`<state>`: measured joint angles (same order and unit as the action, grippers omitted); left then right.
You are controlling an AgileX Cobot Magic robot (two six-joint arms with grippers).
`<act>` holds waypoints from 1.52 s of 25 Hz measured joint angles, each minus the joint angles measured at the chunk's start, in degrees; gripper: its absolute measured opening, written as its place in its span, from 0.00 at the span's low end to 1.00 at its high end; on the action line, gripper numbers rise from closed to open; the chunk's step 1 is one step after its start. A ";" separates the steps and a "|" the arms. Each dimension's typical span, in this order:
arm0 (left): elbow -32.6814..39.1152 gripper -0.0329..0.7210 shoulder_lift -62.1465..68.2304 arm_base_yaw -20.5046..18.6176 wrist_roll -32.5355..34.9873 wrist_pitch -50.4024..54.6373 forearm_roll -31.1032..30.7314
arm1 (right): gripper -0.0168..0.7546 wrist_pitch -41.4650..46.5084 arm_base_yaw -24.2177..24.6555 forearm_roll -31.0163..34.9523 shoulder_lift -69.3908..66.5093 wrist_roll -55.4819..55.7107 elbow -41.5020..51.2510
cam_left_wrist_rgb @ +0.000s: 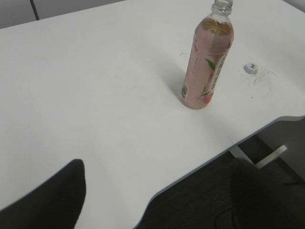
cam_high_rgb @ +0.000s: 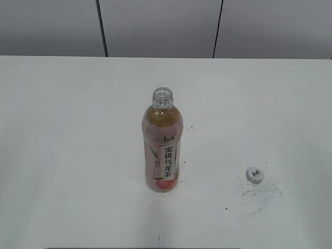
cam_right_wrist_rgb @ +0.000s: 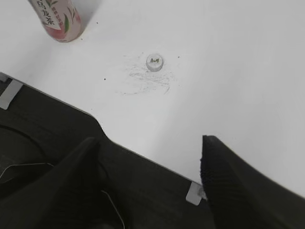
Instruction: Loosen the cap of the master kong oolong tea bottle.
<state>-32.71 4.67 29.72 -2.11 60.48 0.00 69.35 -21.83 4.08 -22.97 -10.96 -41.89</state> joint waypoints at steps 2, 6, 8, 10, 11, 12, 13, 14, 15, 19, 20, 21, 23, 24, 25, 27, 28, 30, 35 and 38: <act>0.46 0.77 0.00 0.00 0.35 -1.10 -0.40 | 0.67 0.20 0.00 0.00 5.60 -0.84 2.64; 0.55 0.76 0.00 0.00 0.71 -1.61 -0.64 | 0.67 0.60 0.00 1.16 14.93 -0.62 6.86; 0.55 0.76 0.00 0.00 0.71 -1.68 -0.64 | 0.67 0.54 0.00 1.47 17.99 -0.61 9.00; 0.55 0.76 0.00 0.00 0.71 -1.72 -0.64 | 0.67 0.34 0.00 1.35 19.31 -0.53 10.24; 0.55 0.76 0.00 0.00 0.72 -1.72 -0.64 | 0.67 0.06 0.00 1.37 19.54 -0.53 10.38; 0.55 0.76 0.00 0.00 0.72 -1.72 -0.64 | 0.67 -0.59 0.00 1.28 19.59 -0.53 10.54; 0.55 0.76 0.00 0.00 0.77 -1.72 -0.66 | 0.67 -1.21 0.00 1.05 19.61 -0.53 10.71; 0.55 0.76 0.00 0.00 0.77 -1.72 -0.72 | 0.67 -2.50 0.00 0.71 19.61 -0.53 10.97; 0.55 0.76 0.00 0.00 0.83 -1.72 -0.72 | 0.67 -4.04 0.00 0.24 19.66 -0.53 11.54; 0.55 0.76 0.00 0.00 0.83 -1.72 -0.60 | 0.67 -5.60 0.00 -0.36 19.67 -0.49 12.46; 0.55 0.76 0.00 0.00 0.83 -1.72 -0.60 | 0.67 -5.65 0.00 -0.36 19.67 -0.49 12.46; 0.55 0.76 0.00 0.00 0.83 -1.72 -0.54 | 0.67 -5.65 0.00 -0.42 19.67 -0.49 12.46; 0.55 0.76 0.00 0.00 0.88 -1.72 -0.48 | 0.67 -5.65 0.00 -0.42 19.67 -0.49 12.46; 0.55 0.76 0.00 0.00 0.87 -1.72 -0.47 | 0.67 -5.65 0.00 -0.42 19.67 -0.49 12.46; 0.55 0.76 0.00 0.00 0.87 -1.74 -0.47 | 0.67 -5.65 0.00 -0.48 19.67 -0.49 12.46; 0.55 0.76 0.00 -0.86 0.87 -1.74 -0.53 | 0.67 -5.67 0.00 -0.48 19.67 -0.49 12.46; 0.55 0.75 0.00 -2.77 0.87 -1.74 -0.53 | 0.67 -5.74 0.00 -0.48 19.67 -0.49 12.46; 0.55 0.74 0.00 -8.55 0.87 -1.74 -0.53 | 0.67 -5.75 0.00 -0.48 19.67 -0.49 12.46; 0.55 0.73 -1.41 -24.84 0.87 -1.74 -0.58 | 0.67 -5.87 6.51 -0.47 20.21 -0.49 12.46; 0.55 0.73 -4.51 -29.38 0.87 -1.62 -0.58 | 0.67 -6.00 14.90 -0.47 22.35 -0.49 12.46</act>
<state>-32.16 0.16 0.35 -1.24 58.86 -0.58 63.34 -6.93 3.61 -0.62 -11.44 -29.43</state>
